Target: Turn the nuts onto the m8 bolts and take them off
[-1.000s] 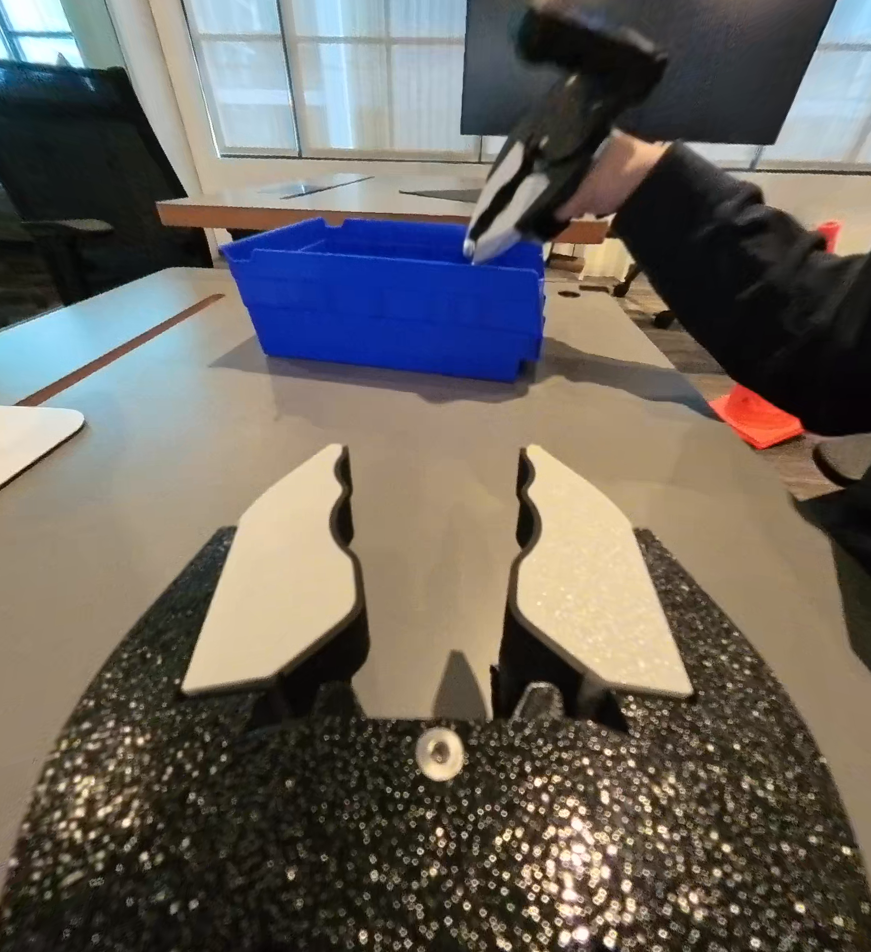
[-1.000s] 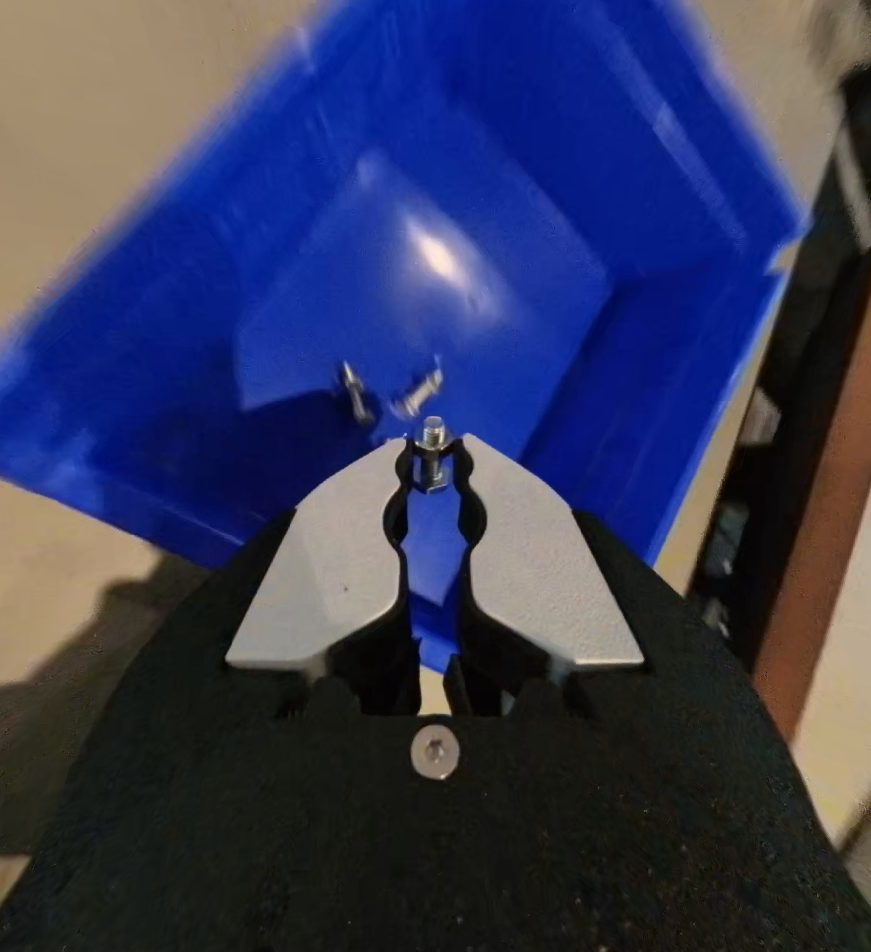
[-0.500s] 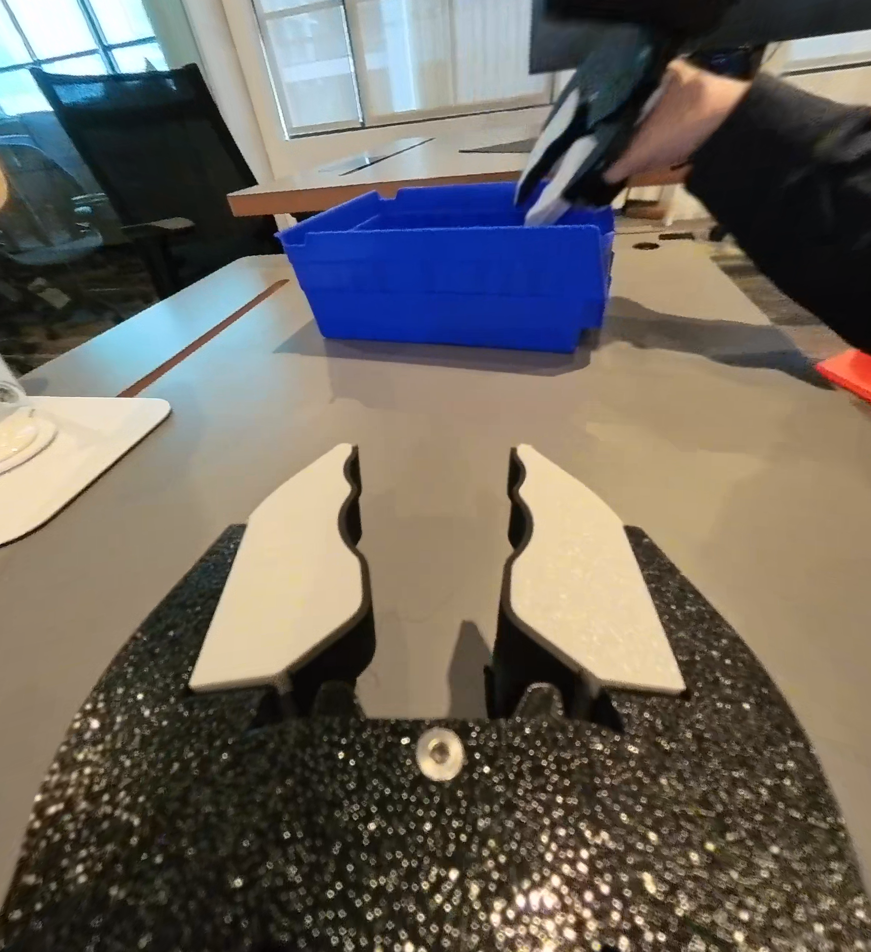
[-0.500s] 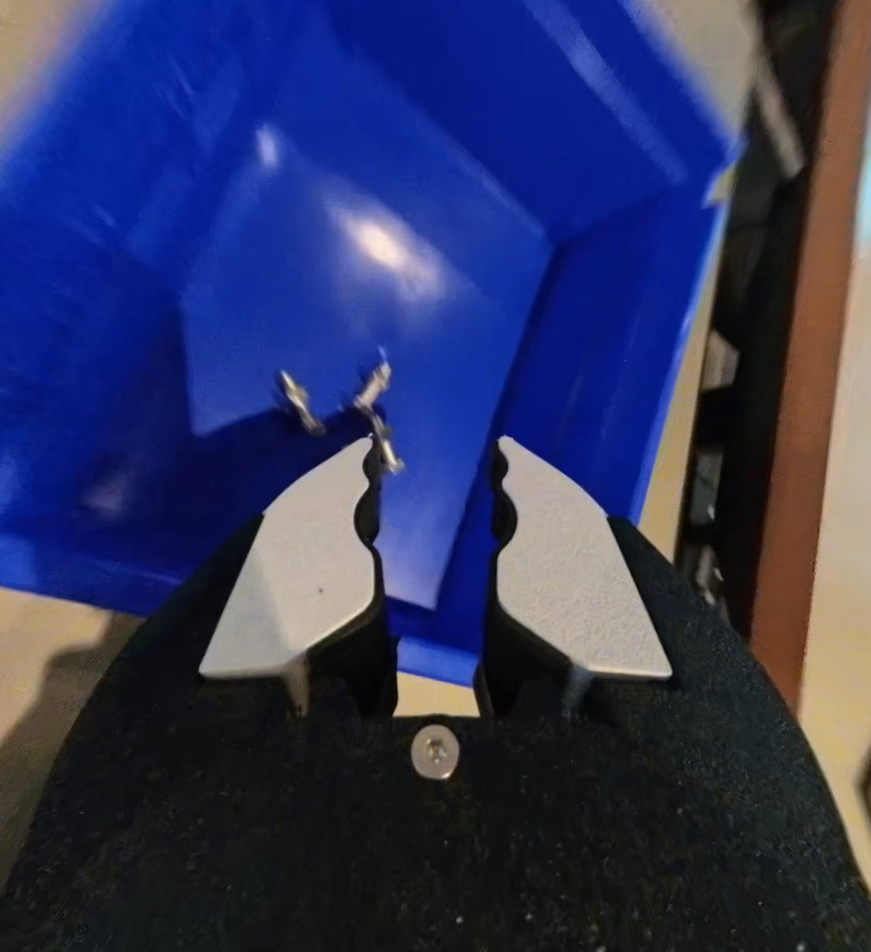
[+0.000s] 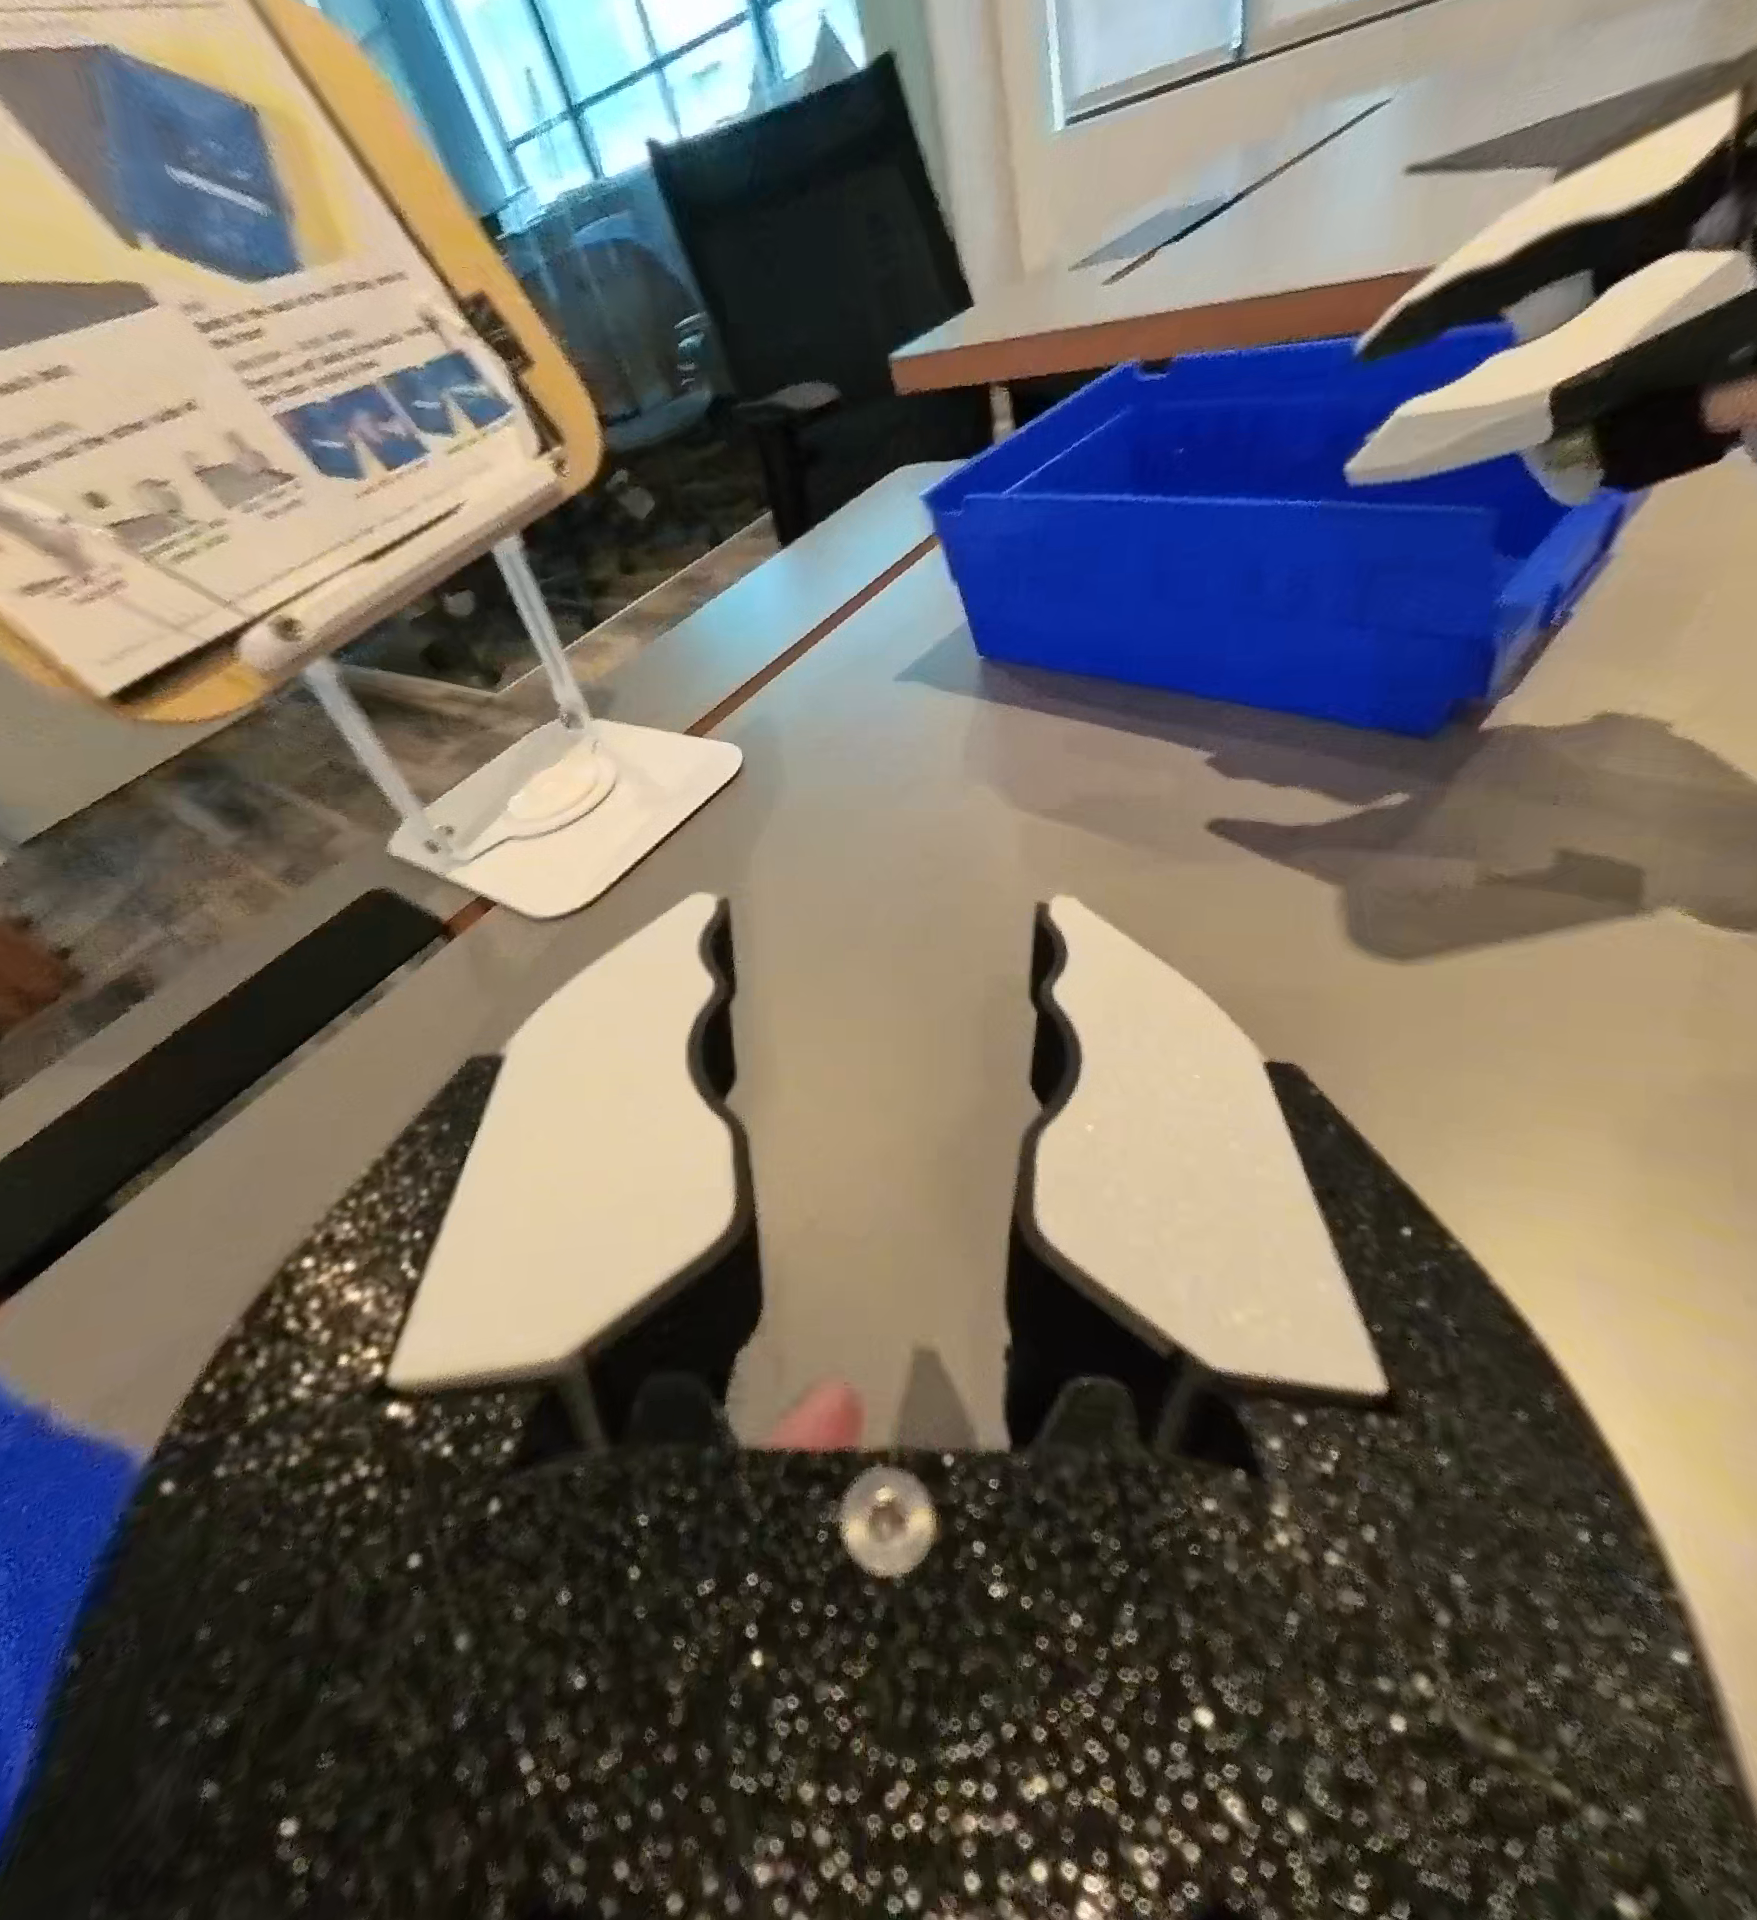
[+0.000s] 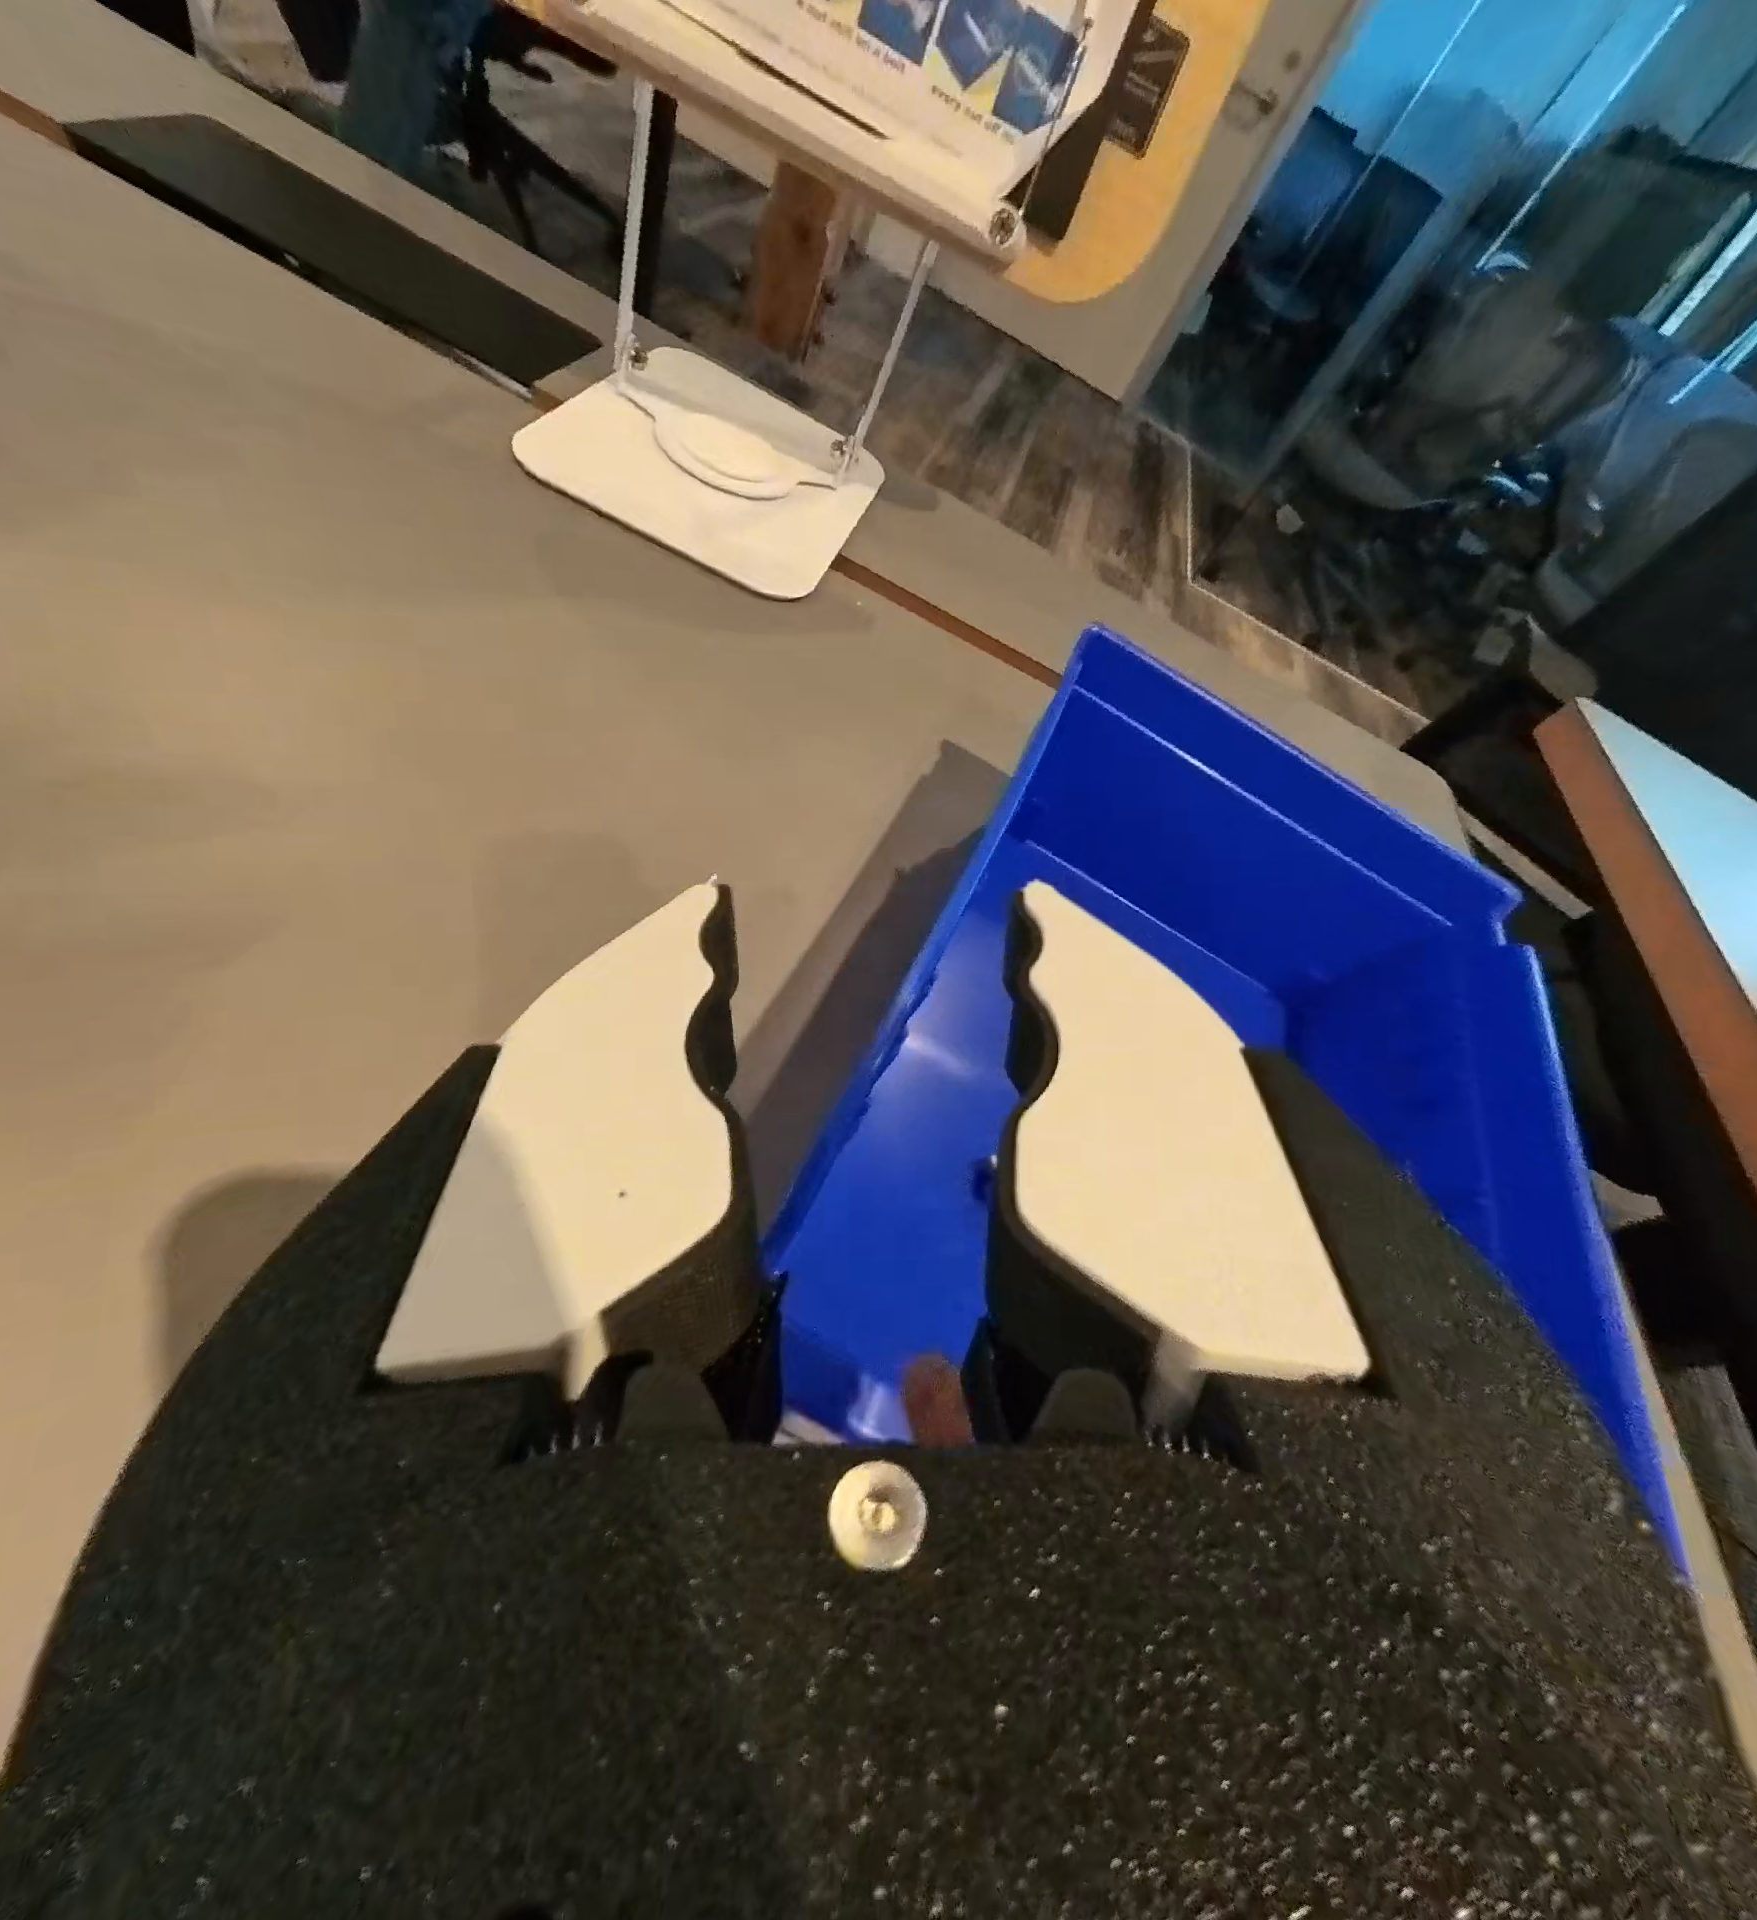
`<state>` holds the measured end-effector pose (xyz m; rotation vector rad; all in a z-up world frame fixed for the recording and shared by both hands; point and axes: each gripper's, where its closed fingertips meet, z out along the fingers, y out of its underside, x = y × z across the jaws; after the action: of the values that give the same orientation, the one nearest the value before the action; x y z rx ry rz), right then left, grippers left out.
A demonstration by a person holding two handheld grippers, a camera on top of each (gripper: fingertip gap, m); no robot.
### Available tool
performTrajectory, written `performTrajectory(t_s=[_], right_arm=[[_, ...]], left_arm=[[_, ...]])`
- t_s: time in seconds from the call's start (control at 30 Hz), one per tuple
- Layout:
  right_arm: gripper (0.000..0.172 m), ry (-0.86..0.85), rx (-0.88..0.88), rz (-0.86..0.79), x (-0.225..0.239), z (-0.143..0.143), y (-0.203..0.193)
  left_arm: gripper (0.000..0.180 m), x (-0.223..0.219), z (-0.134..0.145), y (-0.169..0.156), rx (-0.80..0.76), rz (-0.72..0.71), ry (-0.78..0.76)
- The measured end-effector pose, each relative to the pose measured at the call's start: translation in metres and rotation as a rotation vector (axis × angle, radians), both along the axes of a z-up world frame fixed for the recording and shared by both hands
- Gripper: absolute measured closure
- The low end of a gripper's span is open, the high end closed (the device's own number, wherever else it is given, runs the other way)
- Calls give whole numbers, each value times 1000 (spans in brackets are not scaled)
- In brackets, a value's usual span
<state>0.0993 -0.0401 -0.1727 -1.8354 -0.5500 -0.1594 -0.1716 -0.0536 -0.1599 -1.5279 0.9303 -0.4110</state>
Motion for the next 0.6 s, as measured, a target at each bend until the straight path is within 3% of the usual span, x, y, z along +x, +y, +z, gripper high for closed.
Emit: performTrajectory(t_s=[0.17,0.3,0.33,0.37,0.43,0.5,0.6], right_arm=[[124,-22,-30,8,4,-8,-6],[127,-25,-52,-10,8,-16,-6],[127,-42,-70,-19,10,-19,-6],[126,-65,-83,-30,11,-22,-6],[125,-106,-108,-46,11,-26,-5],[114,-112,-160,-55,10,-33,-6],[113,-92,-306,-92,13,-53,-10]], left_arm=[[110,-55,13,-22,-5,211,75],[106,-115,6,-21,-62,429,172],[98,-129,2,-18,-83,480,183],[87,-141,-5,-15,-126,521,187],[84,-158,-34,-12,-309,562,204],[87,-170,-66,-14,-483,580,252],[90,-184,-91,-15,-590,632,324]])
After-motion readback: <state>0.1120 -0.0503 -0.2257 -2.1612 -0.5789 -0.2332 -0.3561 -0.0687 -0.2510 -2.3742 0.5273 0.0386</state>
